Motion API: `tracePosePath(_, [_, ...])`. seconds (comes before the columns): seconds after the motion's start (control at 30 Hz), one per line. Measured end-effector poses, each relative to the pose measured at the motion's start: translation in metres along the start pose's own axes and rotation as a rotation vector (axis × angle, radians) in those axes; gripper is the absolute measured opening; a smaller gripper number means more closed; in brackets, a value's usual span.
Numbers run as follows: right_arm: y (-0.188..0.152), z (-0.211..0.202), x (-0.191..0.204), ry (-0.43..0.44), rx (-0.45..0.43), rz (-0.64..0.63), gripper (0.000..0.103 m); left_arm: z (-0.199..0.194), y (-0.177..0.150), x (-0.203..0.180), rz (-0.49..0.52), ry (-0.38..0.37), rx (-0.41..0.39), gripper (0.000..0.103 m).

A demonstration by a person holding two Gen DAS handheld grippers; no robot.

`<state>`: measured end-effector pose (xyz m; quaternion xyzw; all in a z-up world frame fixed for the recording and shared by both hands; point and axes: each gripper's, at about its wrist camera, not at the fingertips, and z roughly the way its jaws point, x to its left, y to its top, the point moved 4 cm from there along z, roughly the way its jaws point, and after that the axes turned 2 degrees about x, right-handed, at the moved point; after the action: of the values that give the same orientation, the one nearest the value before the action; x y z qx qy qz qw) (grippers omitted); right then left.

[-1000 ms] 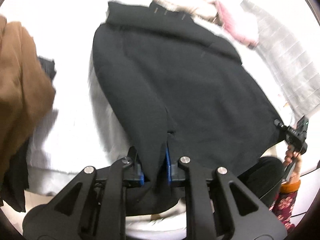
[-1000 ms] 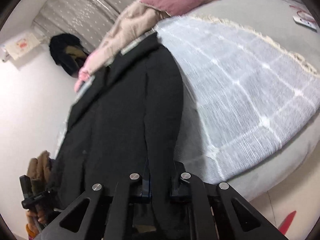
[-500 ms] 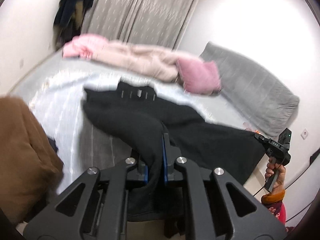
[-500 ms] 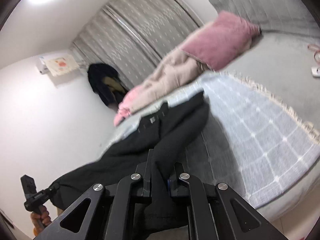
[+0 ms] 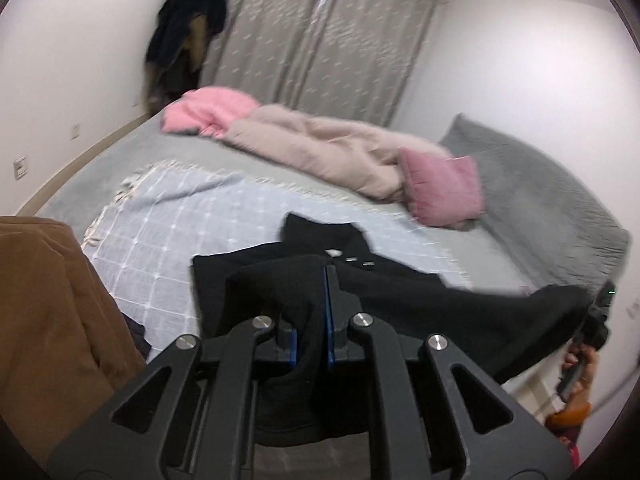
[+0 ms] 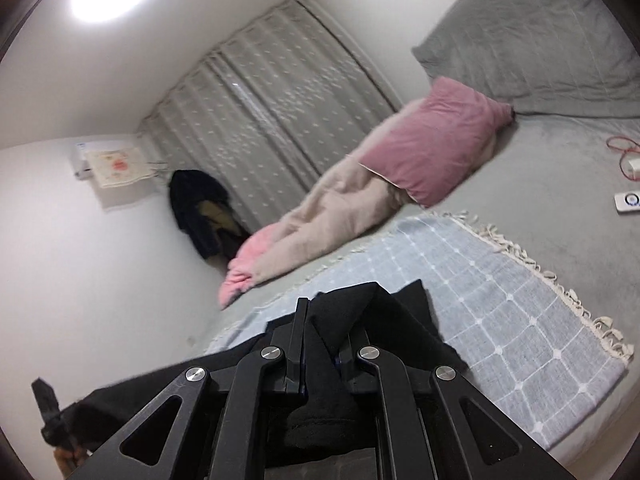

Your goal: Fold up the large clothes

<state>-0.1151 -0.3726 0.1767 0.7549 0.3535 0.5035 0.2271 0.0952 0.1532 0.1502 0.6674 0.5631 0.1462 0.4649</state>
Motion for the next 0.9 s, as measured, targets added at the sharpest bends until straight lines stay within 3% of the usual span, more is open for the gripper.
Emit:
tracePosePath(0.17, [0.003, 0.082, -0.014, -0.159, 0.038, -0.008, 0.008, 0.087, 0.006, 0.02, -0.015, 0.127, 0.077, 0.011])
tracePosePath(0.4, [-0.027, 0.187, -0.063, -0.235, 0.177, 0.08, 0.008, 0.183, -0.017, 0.039, 0.019, 0.262, 0.144, 0.012])
tracePosePath(0.53, [-0.047, 0.218, -0.089, -0.282, 0.251, 0.085, 0.01, 0.229, -0.046, 0.068, -0.053, 0.265, 0.231, 0.014])
tracePosePath(0.63, [-0.066, 0.234, -0.103, -0.326, 0.336, 0.064, 0.015, 0.239, -0.061, 0.075, -0.041, 0.248, 0.207, 0.017])
tracePosePath(0.73, [-0.072, 0.238, -0.104, -0.35, 0.357, 0.0, 0.02, 0.242, -0.054, 0.069, -0.018, 0.265, 0.23, 0.02])
tracePosePath(0.83, [-0.066, 0.227, -0.098, -0.372, 0.364, -0.019, 0.034, 0.24, -0.048, 0.066, -0.018, 0.252, 0.264, 0.03])
tracePosePath(0.9, [-0.06, 0.214, -0.092, -0.363, 0.353, 0.002, 0.053, 0.226, -0.041, 0.063, -0.041, 0.213, 0.255, 0.055])
